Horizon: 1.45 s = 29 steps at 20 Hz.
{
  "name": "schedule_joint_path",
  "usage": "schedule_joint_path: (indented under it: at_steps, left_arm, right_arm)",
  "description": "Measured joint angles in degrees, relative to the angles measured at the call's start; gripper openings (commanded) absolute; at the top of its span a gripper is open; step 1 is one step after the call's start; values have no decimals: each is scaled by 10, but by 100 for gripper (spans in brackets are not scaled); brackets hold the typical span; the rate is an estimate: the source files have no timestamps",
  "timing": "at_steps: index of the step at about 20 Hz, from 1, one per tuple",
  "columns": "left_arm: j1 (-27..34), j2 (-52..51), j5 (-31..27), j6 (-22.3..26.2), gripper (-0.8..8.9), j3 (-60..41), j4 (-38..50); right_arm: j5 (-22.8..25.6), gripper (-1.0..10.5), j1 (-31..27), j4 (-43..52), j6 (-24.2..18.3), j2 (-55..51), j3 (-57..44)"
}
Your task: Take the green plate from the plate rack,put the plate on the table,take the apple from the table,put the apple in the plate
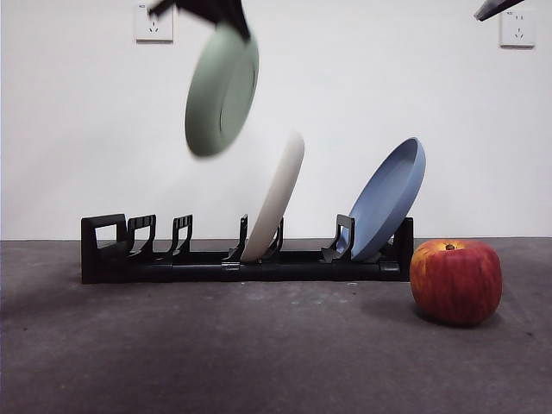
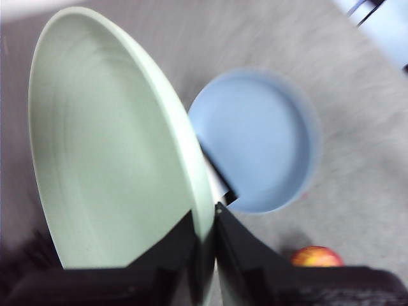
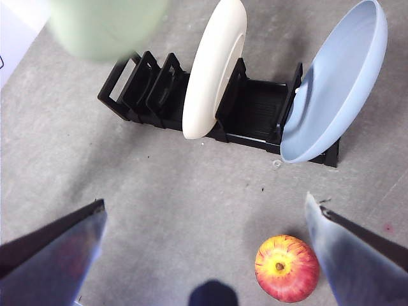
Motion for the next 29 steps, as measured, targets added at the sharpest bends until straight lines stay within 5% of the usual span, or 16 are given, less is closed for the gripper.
schedule_joint_path:
  at_steps: [3,10,14,22,29]
  left_arm:
    - [-21,-6,-47,25,-8,103,-47]
    - [-158,-133,-226,68,-8,59,-47]
    - [-263,-253,-338,74,-8,-126,-47]
    - [-349,-356,-344,-48,-8,-540,-40]
    - [-351,-341,-341,-91,-8,-777,219]
  right_arm:
    - [19,595,0,5,0,0,0]
    - [38,595,0,13,0,0,0]
    - [38,595,0,13,0,0,0]
    - [38,595,0,12,0,0,0]
    - [38,595,0,-3,0,0,0]
